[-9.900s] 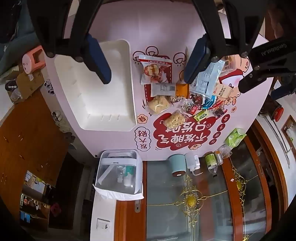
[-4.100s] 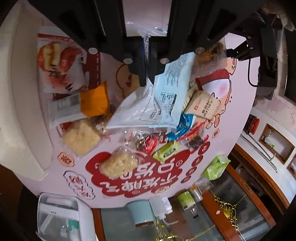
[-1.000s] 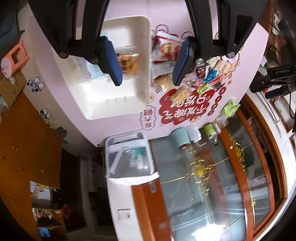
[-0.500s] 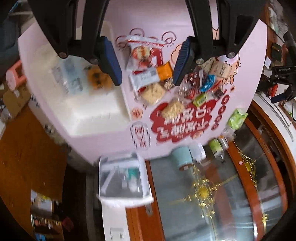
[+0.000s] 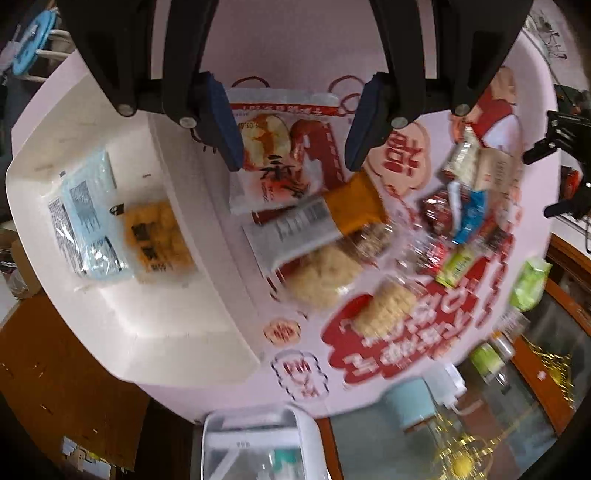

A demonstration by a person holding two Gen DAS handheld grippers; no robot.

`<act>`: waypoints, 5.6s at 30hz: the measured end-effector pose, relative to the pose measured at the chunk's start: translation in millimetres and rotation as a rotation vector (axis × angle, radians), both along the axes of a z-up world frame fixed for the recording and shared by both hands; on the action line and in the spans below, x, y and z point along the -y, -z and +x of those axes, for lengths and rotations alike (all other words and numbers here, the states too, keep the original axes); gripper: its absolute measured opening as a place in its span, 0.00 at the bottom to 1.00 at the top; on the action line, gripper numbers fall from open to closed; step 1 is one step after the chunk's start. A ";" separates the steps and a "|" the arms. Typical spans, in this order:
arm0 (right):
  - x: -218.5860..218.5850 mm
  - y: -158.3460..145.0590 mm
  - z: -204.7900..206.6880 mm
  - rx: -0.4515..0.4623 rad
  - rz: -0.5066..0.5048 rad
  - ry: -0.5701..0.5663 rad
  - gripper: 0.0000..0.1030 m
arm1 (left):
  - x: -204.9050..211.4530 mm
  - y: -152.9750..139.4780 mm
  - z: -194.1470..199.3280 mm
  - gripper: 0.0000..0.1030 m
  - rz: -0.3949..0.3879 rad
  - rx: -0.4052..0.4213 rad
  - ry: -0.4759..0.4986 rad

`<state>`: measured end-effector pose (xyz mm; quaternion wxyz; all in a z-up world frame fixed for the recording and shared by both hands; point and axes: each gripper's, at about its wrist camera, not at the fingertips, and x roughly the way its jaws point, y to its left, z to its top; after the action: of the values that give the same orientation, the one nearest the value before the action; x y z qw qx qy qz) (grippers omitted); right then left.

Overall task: Organize snacks
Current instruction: 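Move both tools back over the snack pile, then grasp the beige soda-cracker pack with the left tool while the right grasps the red-and-white bread bag, then carry both packs over the white tray and release them inside, then move both tools back toward the remaining snacks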

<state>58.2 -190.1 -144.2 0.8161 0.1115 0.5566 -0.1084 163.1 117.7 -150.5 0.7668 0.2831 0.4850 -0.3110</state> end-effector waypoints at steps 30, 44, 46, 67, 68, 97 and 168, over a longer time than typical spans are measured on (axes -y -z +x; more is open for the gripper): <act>-18.4 50.4 15.0 -0.130 -0.202 -0.030 0.37 | 34.2 88.6 7.7 0.81 0.202 -0.144 0.373; -41.8 17.3 -30.2 -0.036 -0.040 -0.014 0.33 | 17.7 71.0 2.1 0.62 0.083 -0.228 0.160; -46.0 6.8 -36.6 -0.011 -0.021 -0.018 0.33 | 15.8 63.4 -9.7 0.62 0.060 -0.234 0.127; -0.5 -109.2 -73.5 0.308 0.023 -0.190 0.34 | 87.7 -89.1 -98.1 0.62 -0.300 -0.072 -0.083; 9.9 -113.9 -75.4 0.322 0.019 -0.196 0.34 | 98.0 -95.1 -102.3 0.62 -0.305 -0.058 -0.094; 223.9 -122.2 -65.8 0.374 0.007 -0.079 0.35 | 413.3 -126.6 -53.9 0.62 -0.337 0.051 -0.228; 74.7 -104.8 -25.1 0.295 0.053 -0.295 0.65 | 173.5 -129.8 -93.2 0.91 -0.233 0.189 -0.658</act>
<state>33.1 -264.8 -39.4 0.8926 0.0648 0.4440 0.0445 69.9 -55.7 -20.7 0.8946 0.0498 0.4381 -0.0730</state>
